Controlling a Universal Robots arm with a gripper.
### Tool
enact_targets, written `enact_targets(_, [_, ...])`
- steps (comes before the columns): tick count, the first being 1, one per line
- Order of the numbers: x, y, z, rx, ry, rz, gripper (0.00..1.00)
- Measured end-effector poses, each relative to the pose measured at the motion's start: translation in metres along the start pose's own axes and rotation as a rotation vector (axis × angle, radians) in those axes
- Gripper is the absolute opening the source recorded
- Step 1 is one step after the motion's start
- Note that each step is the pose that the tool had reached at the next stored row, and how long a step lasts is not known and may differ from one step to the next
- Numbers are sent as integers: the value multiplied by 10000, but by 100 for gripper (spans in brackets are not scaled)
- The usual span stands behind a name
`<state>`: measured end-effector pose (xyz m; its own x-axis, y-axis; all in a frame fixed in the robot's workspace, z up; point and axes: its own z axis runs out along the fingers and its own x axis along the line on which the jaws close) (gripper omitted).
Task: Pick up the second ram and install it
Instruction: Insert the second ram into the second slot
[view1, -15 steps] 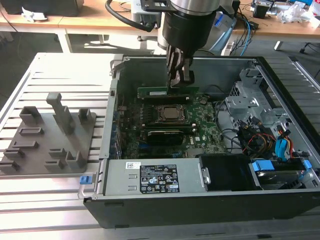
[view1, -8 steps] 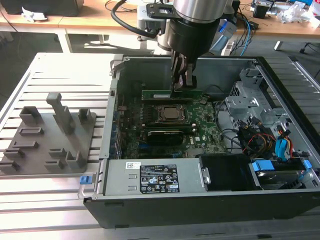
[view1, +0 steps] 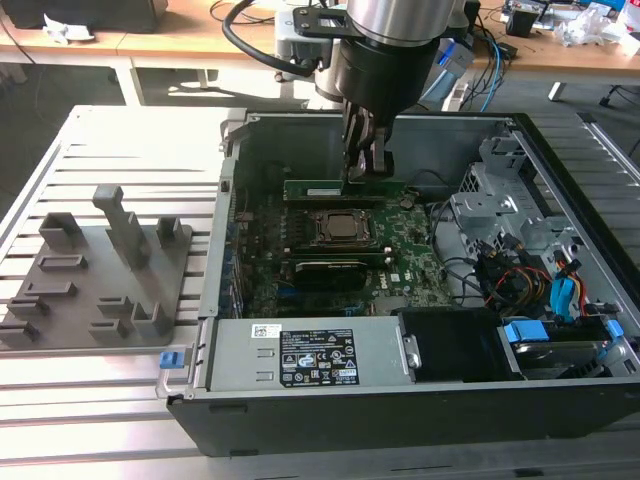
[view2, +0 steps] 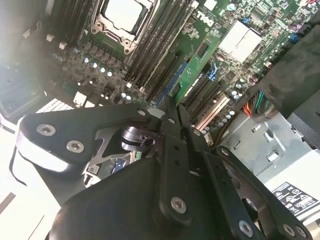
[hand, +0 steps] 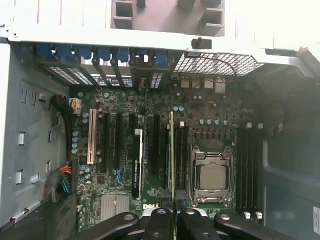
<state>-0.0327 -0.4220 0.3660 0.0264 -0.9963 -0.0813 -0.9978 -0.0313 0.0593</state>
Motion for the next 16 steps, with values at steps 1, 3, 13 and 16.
enact_targets(1, [0,0,0,0,1,0,13])
enact_targets(3, [0,-1,0,0,1,0,13])
enact_targets(13, [-64,-262,88,-49,-4,4,13])
enact_targets(16, [-67,-314,108,-55,0,5,13])
